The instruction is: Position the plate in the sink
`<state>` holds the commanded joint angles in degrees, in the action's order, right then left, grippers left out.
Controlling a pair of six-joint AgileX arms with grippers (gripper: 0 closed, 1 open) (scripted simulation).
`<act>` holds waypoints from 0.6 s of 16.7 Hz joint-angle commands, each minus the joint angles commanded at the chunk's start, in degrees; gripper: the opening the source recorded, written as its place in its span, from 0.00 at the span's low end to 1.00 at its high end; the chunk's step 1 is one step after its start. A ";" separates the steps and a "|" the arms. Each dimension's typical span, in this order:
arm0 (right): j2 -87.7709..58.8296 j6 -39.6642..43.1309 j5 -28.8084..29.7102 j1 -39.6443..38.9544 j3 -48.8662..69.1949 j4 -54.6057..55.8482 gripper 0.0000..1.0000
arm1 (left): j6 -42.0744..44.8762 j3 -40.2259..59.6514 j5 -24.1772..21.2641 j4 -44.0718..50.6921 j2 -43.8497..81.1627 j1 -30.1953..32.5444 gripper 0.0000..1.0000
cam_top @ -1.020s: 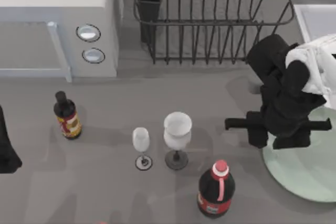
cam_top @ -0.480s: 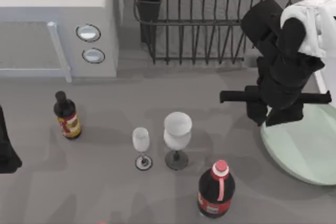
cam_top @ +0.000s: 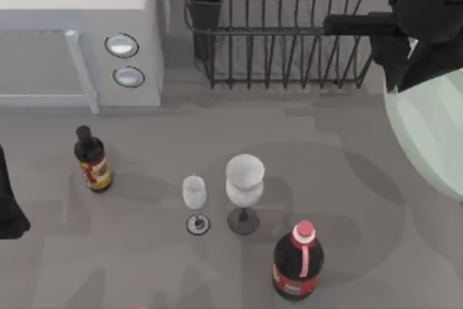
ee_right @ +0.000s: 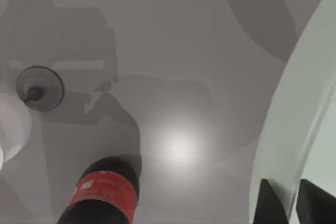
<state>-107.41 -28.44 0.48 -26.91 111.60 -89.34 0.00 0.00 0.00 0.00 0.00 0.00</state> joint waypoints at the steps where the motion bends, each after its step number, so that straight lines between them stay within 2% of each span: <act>1: 0.42 0.12 -0.01 0.11 2.72 -2.80 0.00 | 0.00 0.00 0.00 0.00 0.00 0.00 1.00; 4: 1.40 0.39 -0.02 0.37 7.39 -7.63 0.00 | 0.00 0.00 0.00 0.00 0.00 0.00 1.00; 10: 1.22 0.45 -0.03 0.21 7.75 -7.90 0.00 | 0.00 0.00 0.00 0.00 0.00 0.00 1.00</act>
<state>-106.18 -27.99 0.45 -26.69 119.35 -97.25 0.00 0.00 0.00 0.00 0.00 0.00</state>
